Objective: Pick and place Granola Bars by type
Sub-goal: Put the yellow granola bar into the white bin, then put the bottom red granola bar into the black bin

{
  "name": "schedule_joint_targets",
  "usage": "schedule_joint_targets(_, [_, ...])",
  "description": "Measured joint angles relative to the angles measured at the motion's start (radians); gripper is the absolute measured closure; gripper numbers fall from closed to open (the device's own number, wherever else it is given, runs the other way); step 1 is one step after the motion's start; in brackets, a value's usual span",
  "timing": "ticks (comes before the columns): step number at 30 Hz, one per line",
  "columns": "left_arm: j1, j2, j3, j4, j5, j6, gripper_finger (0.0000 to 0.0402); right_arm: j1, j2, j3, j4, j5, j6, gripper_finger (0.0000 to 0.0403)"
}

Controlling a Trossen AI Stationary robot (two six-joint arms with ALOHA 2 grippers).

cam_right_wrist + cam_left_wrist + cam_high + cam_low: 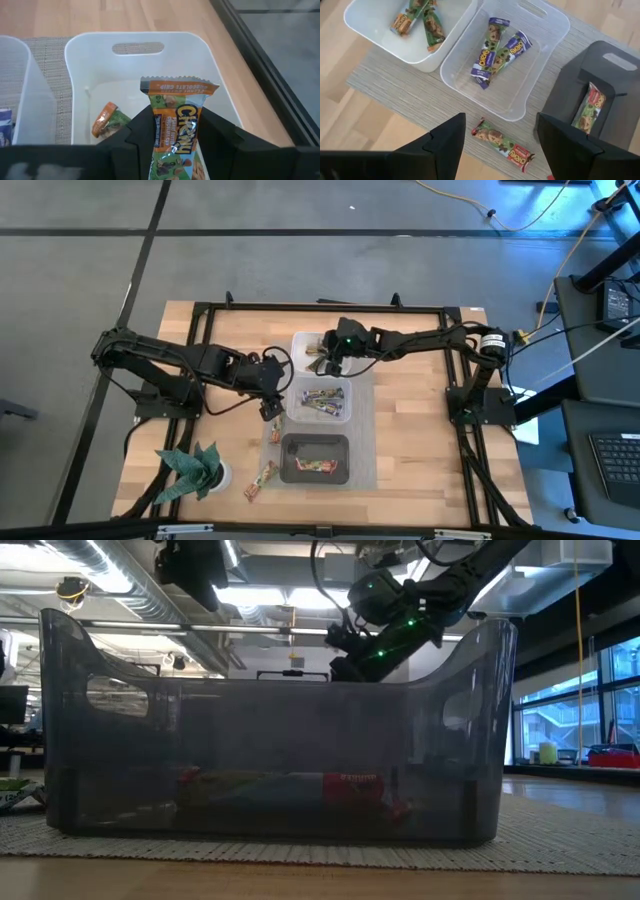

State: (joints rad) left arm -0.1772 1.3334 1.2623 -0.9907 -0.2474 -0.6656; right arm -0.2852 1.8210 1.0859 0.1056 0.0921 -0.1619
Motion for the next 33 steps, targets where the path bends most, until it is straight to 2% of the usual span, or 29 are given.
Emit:
schedule_joint_targets(4, [-0.015,0.000,0.000,0.000,0.004,-0.031,0.0167,0.000,0.000,0.000,-0.019,0.000,0.001,0.0256])
schedule_joint_targets(8, [-0.048,0.000,0.000,-0.003,0.005,-0.070,0.0167,0.000,0.000,0.000,-0.026,0.000,0.024,0.0231])
schedule_joint_targets(16, [-0.171,0.000,0.000,-0.008,0.006,-0.143,0.0167,0.000,0.000,0.000,-0.026,0.000,0.028,0.0169])
schedule_joint_targets(21, [-0.257,0.004,0.000,-0.008,-0.024,-0.207,0.0167,0.002,-0.011,0.013,-0.039,0.000,0.027,0.0154])
schedule_joint_targets(26, [-0.325,0.054,0.000,-0.011,-0.069,-0.250,0.0167,0.023,-0.036,0.124,-0.134,0.002,0.059,0.0156])
schedule_joint_targets(33, [-0.386,0.195,0.000,-0.012,-0.036,-0.313,0.0167,0.076,-0.041,0.332,-0.318,0.001,0.050,0.0156])
